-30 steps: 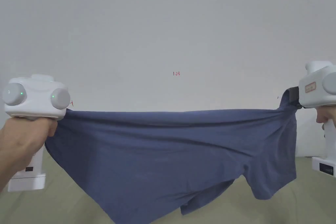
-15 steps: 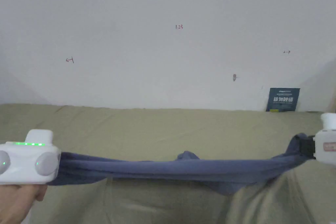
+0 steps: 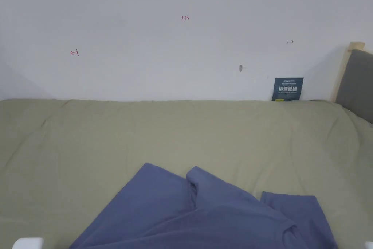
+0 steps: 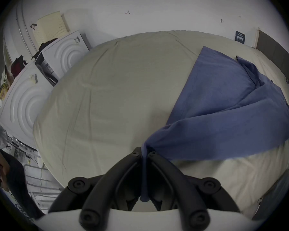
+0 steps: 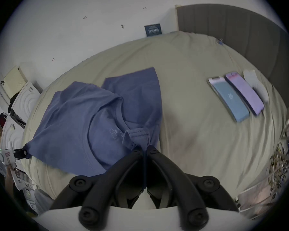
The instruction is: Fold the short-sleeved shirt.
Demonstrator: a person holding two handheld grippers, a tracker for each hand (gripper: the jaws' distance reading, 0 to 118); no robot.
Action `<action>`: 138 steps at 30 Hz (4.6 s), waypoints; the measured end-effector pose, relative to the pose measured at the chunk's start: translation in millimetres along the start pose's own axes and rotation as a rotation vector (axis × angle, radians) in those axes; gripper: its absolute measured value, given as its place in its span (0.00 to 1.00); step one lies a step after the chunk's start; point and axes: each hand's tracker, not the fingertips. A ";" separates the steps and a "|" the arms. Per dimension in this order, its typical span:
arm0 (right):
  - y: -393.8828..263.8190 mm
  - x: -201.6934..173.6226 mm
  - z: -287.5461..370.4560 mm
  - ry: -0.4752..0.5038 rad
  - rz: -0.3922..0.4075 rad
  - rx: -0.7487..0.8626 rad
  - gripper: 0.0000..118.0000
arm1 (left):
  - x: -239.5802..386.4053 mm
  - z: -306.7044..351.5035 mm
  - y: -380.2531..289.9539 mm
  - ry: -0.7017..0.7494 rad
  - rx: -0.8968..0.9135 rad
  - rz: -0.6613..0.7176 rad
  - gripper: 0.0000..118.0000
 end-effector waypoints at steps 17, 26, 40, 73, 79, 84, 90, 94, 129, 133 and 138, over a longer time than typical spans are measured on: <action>-12.0 -38.3 37.0 -0.099 0.113 -0.035 0.99 | -37.2 17.2 -23.4 -0.120 0.008 0.115 0.97; -56.5 -132.7 79.5 0.065 0.183 0.127 0.00 | -46.4 62.9 -71.0 -0.177 0.084 0.168 0.00; -102.8 -190.8 59.6 0.198 0.282 0.016 0.00 | -58.5 32.1 -35.4 -0.241 0.026 0.176 0.98; 161.1 -186.4 -133.8 0.025 0.460 -0.060 1.00 | -16.0 -19.2 -0.7 -0.221 -0.090 0.102 0.01; 172.1 -194.4 -194.7 -0.031 0.579 -0.177 0.74 | -18.2 -20.9 3.7 -0.207 -0.080 0.084 0.01; 171.7 -197.6 -195.5 -0.004 0.577 -0.192 0.36 | -17.2 -25.9 6.6 -0.209 -0.092 0.062 0.01; 168.4 -193.5 -146.2 0.012 0.575 -0.117 0.01 | -21.9 -30.8 6.4 -0.197 -0.094 0.061 0.01; 166.9 -182.6 -67.3 0.059 0.529 0.021 0.01 | -23.9 -20.6 9.0 -0.173 -0.064 0.084 0.01; 215.1 -134.7 277.2 0.114 0.325 0.548 0.01 | -45.1 286.5 175.4 -0.153 0.531 0.109 0.01; 248.6 -148.9 266.0 0.099 0.328 0.540 0.01 | -37.1 273.7 206.6 -0.102 0.517 0.070 0.01; 295.2 -169.8 241.0 0.046 0.353 0.526 0.01 | -21.7 257.2 252.9 -0.079 0.512 0.067 0.01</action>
